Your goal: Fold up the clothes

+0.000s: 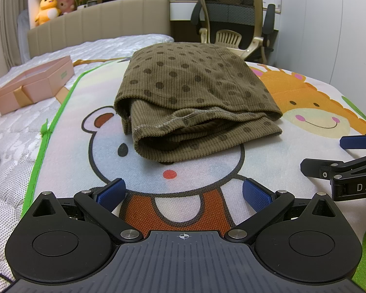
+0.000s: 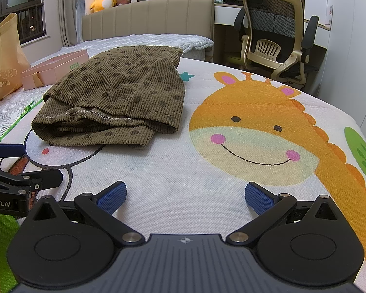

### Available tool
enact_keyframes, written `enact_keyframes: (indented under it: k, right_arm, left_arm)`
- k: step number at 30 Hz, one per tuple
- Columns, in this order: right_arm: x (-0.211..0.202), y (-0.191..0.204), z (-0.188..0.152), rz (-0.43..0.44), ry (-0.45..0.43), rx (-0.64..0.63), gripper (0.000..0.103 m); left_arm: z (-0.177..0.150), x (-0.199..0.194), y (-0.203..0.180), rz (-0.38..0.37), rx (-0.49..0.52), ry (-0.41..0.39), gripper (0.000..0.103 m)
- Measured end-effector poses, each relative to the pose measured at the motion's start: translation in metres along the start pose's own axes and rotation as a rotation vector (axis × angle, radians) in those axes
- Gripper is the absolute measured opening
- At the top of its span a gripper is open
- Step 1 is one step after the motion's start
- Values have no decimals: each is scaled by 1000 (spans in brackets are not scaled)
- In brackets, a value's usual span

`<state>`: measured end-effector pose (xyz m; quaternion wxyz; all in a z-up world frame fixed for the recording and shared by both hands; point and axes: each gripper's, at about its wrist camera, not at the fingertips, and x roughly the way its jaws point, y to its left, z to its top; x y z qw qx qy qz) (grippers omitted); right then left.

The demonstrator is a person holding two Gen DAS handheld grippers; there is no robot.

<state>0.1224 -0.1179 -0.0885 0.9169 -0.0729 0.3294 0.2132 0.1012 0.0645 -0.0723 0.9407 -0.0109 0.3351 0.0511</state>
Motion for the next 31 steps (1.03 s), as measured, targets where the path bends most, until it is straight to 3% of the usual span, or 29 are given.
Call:
enact_keyframes:
  k: [31]
  right_arm:
    - [0, 0, 0, 0, 0, 0, 103]
  left_arm:
    - [0, 0, 2, -7, -3, -1, 103]
